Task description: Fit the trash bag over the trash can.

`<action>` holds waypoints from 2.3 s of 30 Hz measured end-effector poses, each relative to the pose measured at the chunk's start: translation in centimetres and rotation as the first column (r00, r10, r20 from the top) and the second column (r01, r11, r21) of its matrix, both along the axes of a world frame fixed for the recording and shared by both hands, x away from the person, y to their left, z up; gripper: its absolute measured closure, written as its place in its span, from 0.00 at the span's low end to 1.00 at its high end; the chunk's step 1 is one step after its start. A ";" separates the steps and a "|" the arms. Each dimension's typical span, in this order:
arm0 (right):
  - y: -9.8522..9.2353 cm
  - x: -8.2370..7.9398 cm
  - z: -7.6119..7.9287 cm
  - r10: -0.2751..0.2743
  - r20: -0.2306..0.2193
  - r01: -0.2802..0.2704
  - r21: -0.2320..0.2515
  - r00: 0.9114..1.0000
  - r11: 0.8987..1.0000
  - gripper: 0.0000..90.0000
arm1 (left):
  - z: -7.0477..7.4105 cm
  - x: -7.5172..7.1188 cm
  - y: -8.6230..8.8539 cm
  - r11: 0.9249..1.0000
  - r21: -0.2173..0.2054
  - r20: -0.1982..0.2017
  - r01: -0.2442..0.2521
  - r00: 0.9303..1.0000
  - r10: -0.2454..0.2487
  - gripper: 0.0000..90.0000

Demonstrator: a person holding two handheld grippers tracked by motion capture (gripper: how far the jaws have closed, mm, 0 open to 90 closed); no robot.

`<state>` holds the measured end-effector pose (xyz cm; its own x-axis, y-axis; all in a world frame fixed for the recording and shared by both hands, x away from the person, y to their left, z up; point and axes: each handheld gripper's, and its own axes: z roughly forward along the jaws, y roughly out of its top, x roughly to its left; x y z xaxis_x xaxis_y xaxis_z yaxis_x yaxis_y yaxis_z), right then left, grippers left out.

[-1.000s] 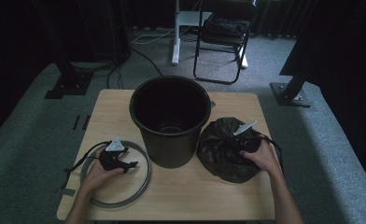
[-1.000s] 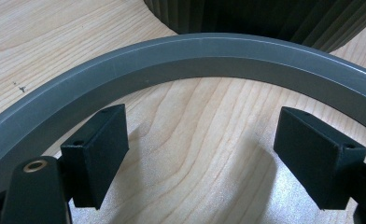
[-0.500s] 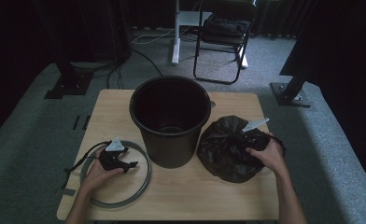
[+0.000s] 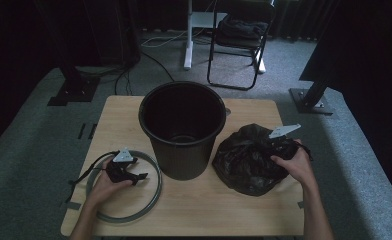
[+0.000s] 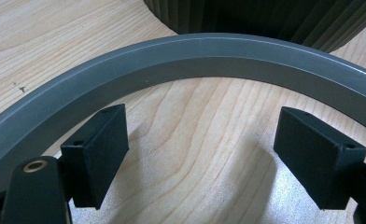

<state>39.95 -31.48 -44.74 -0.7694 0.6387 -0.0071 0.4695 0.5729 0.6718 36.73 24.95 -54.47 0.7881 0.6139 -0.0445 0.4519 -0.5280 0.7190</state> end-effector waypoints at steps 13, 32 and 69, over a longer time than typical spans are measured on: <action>-1.2 -1.0 2.4 0.000 0.068 -0.004 0.051 0.998 0.999 0.94 | 0.0 0.0 0.1 1.000 0.002 -0.004 0.004 1.000 -0.004 0.20; -3.0 -1.9 6.0 0.013 0.174 -0.047 0.193 0.985 0.980 0.94 | 0.0 0.1 0.1 1.000 0.001 -0.005 0.004 1.000 -0.004 0.20; -7.8 -3.9 10.8 -0.015 0.338 -0.167 0.503 0.941 0.848 0.94 | 0.0 0.1 0.1 1.000 0.001 -0.005 0.004 1.000 -0.004 0.20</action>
<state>36.06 -39.23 -33.98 -0.8287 0.5569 0.0554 0.1483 0.1231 0.9813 36.78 25.04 -54.44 0.7901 0.6110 -0.0481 0.4537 -0.5302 0.7163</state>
